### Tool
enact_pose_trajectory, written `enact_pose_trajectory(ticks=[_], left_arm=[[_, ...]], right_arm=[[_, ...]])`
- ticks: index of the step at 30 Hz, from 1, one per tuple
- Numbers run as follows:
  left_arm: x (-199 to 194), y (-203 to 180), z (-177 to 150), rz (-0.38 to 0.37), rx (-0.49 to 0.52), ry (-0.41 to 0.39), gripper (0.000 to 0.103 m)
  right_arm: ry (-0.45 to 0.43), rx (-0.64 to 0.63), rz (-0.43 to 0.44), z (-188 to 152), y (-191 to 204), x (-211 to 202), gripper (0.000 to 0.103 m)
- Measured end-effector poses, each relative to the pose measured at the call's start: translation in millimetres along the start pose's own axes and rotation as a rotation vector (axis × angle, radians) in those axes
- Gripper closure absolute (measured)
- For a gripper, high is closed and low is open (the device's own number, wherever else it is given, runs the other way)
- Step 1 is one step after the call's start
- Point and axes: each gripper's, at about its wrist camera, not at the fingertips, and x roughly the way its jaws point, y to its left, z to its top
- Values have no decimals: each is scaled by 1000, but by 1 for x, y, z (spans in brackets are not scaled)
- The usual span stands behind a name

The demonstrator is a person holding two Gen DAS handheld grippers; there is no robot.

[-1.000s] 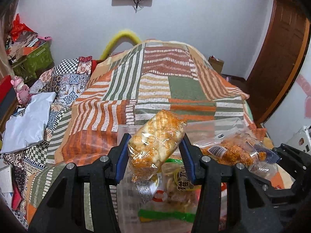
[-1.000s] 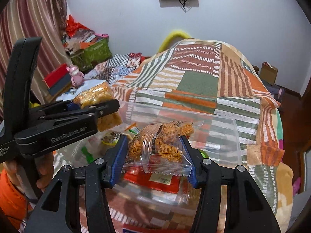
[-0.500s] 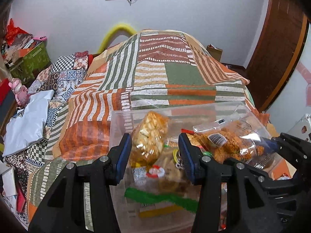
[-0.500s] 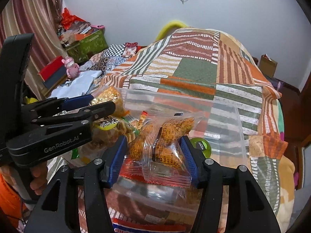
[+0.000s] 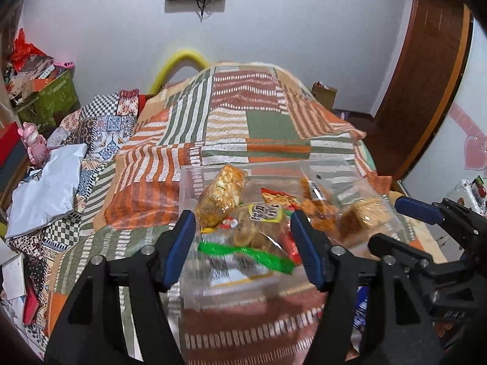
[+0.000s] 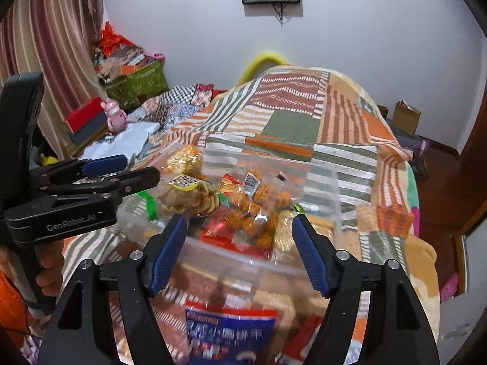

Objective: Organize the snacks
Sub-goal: 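Carry both packs over the clear box and release them inside, then grasp the long wafer-roll pack with the left tool while the right tool grasps the blue cracker bag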

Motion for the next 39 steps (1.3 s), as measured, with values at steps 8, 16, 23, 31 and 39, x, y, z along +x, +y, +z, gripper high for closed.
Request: enact_pose_trajectory(ticks=[8,16,23,31,39], left_arm=[[-43,-11,-24,-12,23,-31,26],[-50,-19,-58,-28,43,10,21],[-36,-13,-87,-38,34,74,21],[-31,-18,-114,-55,72,119,21],[-38,-36,-135,-104,106,153,21]], right_arm=[[-50,20,-22,-24,-6,-41,23],[14,83,16,-60,-8,-35,21],[123,122,57,-92,-5,-9,21],[147,151,49,-102,-5,6,26],[116,155,65,-104,-4,-1,48]])
